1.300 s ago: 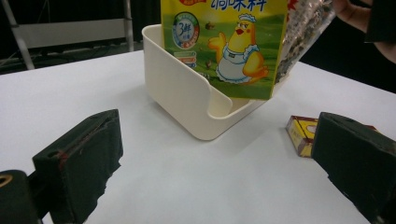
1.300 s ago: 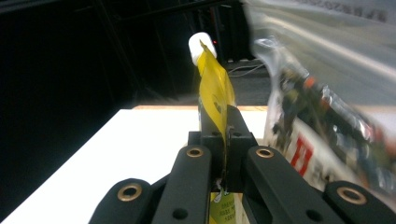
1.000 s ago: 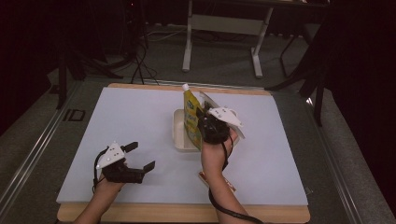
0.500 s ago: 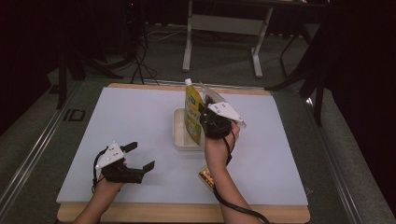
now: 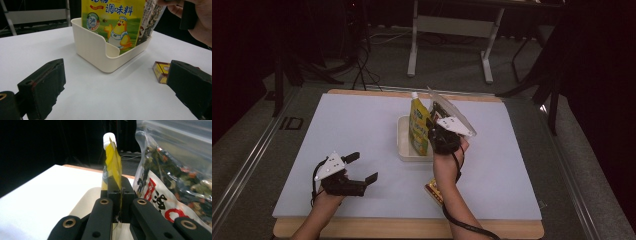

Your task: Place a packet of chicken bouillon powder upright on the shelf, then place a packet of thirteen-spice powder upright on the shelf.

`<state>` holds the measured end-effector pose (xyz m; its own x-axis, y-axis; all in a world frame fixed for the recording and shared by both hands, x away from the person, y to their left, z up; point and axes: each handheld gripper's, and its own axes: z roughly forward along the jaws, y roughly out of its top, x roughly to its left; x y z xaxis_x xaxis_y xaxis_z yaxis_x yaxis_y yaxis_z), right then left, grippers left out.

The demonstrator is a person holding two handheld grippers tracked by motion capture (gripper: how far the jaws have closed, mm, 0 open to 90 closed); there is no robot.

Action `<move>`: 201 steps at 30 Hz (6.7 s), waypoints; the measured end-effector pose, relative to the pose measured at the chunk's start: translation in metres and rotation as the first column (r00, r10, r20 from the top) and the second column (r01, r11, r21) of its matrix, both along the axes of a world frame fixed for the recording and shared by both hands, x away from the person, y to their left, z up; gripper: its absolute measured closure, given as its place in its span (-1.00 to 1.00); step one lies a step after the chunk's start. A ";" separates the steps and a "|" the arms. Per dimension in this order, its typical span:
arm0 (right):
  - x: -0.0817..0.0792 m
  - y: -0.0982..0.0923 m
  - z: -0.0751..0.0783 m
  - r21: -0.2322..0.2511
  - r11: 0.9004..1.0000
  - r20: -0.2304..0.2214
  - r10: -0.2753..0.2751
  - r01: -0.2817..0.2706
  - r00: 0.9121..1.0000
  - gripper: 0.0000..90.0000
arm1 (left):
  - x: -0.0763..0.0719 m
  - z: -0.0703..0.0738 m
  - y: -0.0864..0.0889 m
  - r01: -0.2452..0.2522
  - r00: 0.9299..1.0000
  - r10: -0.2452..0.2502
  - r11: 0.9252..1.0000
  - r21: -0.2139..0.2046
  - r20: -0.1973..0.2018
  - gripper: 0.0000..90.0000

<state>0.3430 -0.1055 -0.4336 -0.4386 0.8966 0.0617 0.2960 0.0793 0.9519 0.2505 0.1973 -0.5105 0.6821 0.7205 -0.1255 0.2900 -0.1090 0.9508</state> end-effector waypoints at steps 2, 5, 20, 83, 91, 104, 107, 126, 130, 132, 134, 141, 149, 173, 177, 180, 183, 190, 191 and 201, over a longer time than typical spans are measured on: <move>0.001 -0.002 0.000 0.014 1.000 -0.010 0.001 -0.001 1.000 0.99 | 0.000 0.000 0.000 -0.001 1.000 0.001 1.000 -0.006 -0.002 -0.95; 0.001 -0.002 0.003 0.028 1.000 -0.032 0.012 -0.011 0.999 0.88 | 0.000 -0.001 0.001 -0.002 1.000 0.002 1.000 -0.002 -0.003 -0.95; -0.006 0.001 0.036 -0.014 0.993 -0.035 0.115 -0.115 0.993 -0.03 | 0.001 -0.002 0.001 -0.002 1.000 0.002 1.000 -0.008 -0.012 -0.95; -0.098 -0.079 -0.062 -0.155 0.877 -0.350 0.382 -0.455 0.856 -0.72 | 0.001 -0.005 -0.011 0.060 0.998 -0.061 0.997 -0.040 -0.027 -0.95; -0.086 -0.075 -0.083 -0.199 0.881 -0.432 0.315 -0.430 0.845 -0.66 | 0.001 -0.006 -0.012 0.070 0.997 -0.071 0.997 -0.032 -0.035 -0.95; -0.090 -0.064 -0.104 -0.303 0.849 -0.524 0.230 -0.432 0.820 -0.48 | 0.000 -0.007 -0.013 0.092 0.995 -0.094 0.995 -0.030 -0.038 -0.95; -0.092 -0.062 -0.104 -0.323 0.843 -0.524 0.218 -0.430 0.823 -0.41 | 0.001 -0.008 -0.014 0.096 0.995 -0.096 0.995 0.002 -0.041 -0.95; -0.098 -0.066 -0.065 -0.295 0.849 -0.347 0.331 -0.437 0.877 -0.29 | 0.001 0.004 -0.021 0.162 0.976 -0.173 0.983 -0.090 -0.132 -0.92; -0.103 -0.062 -0.054 -0.284 0.847 -0.269 0.379 -0.449 0.885 -0.29 | -0.001 0.014 -0.023 0.169 0.975 -0.183 0.979 -0.114 -0.127 -0.92; -0.105 -0.060 -0.050 -0.292 0.850 -0.221 0.387 -0.439 0.895 -0.29 | -0.003 0.019 -0.026 0.184 0.973 -0.200 0.974 -0.129 -0.117 -0.92; -0.108 -0.057 -0.046 -0.318 0.852 -0.170 0.380 -0.415 0.909 -0.29 | -0.005 0.024 -0.031 0.200 0.970 -0.216 0.970 -0.139 -0.113 -0.92; -0.110 -0.048 -0.034 -0.325 0.850 -0.094 0.408 -0.415 0.908 -0.29 | -0.009 0.040 -0.046 0.259 0.955 -0.276 0.955 -0.148 -0.110 -0.92; -0.116 -0.040 -0.025 -0.338 0.844 -0.014 0.437 -0.416 0.899 -0.29 | -0.006 0.058 -0.059 0.286 0.947 -0.304 0.946 -0.153 -0.107 -0.91; -0.127 -0.030 -0.023 -0.356 0.837 0.117 0.481 -0.416 0.869 -0.30 | 0.017 0.055 -0.083 0.366 0.880 -0.431 0.883 -0.295 -0.198 0.23; -0.127 -0.029 -0.024 -0.376 0.836 0.125 0.473 -0.400 0.872 -0.30 | 0.018 0.056 -0.085 0.350 0.874 -0.427 0.884 -0.309 -0.233 0.33; -0.126 -0.026 -0.027 -0.403 0.835 0.121 0.454 -0.374 0.883 -0.36 | 0.019 0.056 -0.086 0.338 0.863 -0.430 0.882 -0.327 -0.267 0.46; -0.124 -0.023 -0.030 -0.399 0.839 0.108 0.444 -0.371 0.889 -0.40 | 0.018 0.058 -0.088 0.331 0.867 -0.419 0.888 -0.319 -0.268 0.50; -0.121 -0.024 -0.029 -0.388 0.844 0.077 0.431 -0.371 0.899 -0.53 | 0.010 0.072 -0.090 0.335 0.890 -0.404 0.895 -0.296 -0.214 0.50; -0.118 -0.024 -0.030 -0.387 0.843 0.053 0.425 -0.374 0.904 -0.58 | 0.008 0.076 -0.090 0.330 0.899 -0.388 0.904 -0.272 -0.200 0.50; -0.112 -0.036 -0.028 -0.353 0.874 0.022 0.366 -0.335 0.931 -0.71 | 0.001 0.095 -0.093 0.279 0.935 -0.316 0.935 -0.219 -0.159 0.50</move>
